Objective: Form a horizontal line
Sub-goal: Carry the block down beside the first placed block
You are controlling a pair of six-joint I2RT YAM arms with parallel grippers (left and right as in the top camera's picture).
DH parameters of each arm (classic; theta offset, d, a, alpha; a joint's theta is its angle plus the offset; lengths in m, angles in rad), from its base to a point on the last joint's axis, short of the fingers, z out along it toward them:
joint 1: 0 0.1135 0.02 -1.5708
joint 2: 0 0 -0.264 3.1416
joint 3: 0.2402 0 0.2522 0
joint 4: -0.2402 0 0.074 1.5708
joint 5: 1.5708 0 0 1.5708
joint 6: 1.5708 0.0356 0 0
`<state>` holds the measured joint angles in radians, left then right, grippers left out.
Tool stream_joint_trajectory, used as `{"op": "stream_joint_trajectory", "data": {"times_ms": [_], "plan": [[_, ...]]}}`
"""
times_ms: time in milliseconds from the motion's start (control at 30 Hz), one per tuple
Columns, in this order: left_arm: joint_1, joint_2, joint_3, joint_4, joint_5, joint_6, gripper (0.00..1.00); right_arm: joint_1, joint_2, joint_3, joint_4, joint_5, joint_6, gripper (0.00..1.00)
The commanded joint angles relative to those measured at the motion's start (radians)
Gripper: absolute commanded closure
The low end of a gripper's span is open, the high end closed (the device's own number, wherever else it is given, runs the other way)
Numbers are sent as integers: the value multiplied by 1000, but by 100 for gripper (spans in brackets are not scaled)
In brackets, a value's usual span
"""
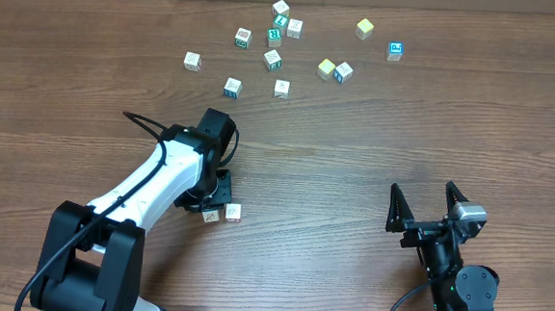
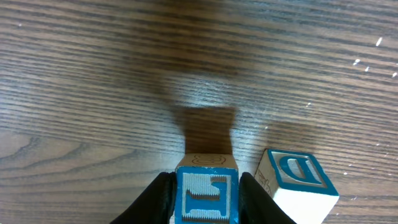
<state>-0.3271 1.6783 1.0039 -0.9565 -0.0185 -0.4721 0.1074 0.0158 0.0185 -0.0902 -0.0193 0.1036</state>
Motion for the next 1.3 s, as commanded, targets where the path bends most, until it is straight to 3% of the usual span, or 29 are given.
{"op": "stream_joint_trajectory", "data": {"times_ms": [0, 233, 467, 567, 700, 733, 767, 967, 1267], "plan": [[-9, -7, -20, 5, 8, 5, 71, 3, -5, -10, 6, 2, -7, 0], [-9, -7, -20, 8, 8, 5, 63, 3, -5, -10, 6, 2, -7, 0], [-9, -7, -20, -4, 8, 4, 61, 3, -5, -10, 6, 2, -7, 0], [52, -7, 56, -42, 16, 4, 70, 3, -5, -10, 6, 2, -7, 0], [109, -7, 127, -114, 2, 19, 73, 3, -5, -10, 6, 2, -7, 0], [110, -5, 125, -146, 17, 18, 88, 3, -5, -10, 6, 2, -7, 0], [110, -5, 124, -167, 27, 18, 94, 3, -5, -10, 6, 2, -7, 0], [109, -5, 73, -353, 76, 20, 96, 3, -5, -10, 6, 2, -7, 0], [109, -5, -58, -259, 127, 23, 96, 3, -5, -10, 6, 2, -8, 0]]}}
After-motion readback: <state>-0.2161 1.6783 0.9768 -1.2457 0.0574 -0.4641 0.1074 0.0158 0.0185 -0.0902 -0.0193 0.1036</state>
